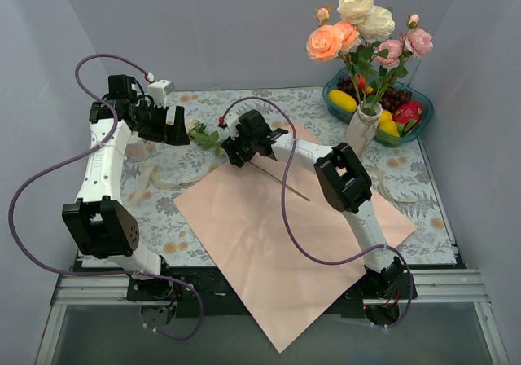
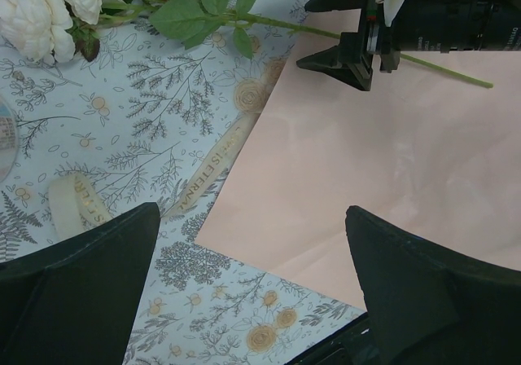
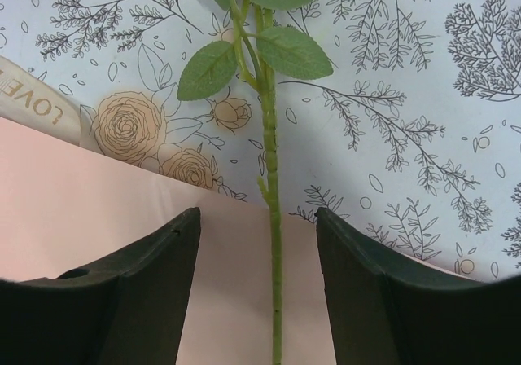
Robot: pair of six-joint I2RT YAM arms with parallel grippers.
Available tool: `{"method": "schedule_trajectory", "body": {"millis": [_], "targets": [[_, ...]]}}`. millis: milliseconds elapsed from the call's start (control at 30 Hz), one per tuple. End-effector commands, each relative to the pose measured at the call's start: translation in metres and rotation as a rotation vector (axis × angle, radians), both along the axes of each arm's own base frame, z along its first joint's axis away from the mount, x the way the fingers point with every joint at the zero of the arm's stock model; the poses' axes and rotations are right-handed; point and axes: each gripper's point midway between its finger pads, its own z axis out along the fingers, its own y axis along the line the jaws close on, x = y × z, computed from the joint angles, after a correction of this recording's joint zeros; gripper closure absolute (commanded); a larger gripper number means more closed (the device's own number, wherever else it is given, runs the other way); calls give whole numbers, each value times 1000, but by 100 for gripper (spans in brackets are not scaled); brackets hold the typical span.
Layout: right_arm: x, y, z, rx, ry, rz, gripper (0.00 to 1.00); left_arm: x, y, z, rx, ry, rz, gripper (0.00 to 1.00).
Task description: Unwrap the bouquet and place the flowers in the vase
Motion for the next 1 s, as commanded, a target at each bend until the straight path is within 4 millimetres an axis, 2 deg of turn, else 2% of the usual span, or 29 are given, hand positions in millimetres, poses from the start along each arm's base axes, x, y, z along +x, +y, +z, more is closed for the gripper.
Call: {"method": "schedule_trajectory", "body": {"millis": [0, 100, 267, 467, 600, 733, 867, 900, 967], "targets": [[4, 12, 5, 40, -1, 5, 39, -4, -1, 10, -5, -34, -16, 2], [3, 12, -3, 30, 14, 2, 47, -5, -1, 9, -4, -35, -14, 2], [0, 10, -15, 16, 39, 2, 55, -10, -1, 3, -8, -23, -11, 2], [0, 10, -10, 23, 34, -2, 70, -17, 2, -9, 11, -7, 1, 2], [4, 14, 4, 46, 22, -11, 87, -23, 3, -13, 20, -7, 6, 2], [11, 21, 39, 91, -14, -16, 97, -25, 3, -5, 22, -22, 6, 2], [19, 29, 95, 162, -83, -17, 99, -31, 0, 9, 14, -51, 6, 2], [20, 30, 116, 186, -108, -16, 99, -32, -1, 12, 9, -61, 5, 2], [19, 29, 140, 205, -136, -11, 99, -35, -2, 18, 3, -73, 0, 2]]}}
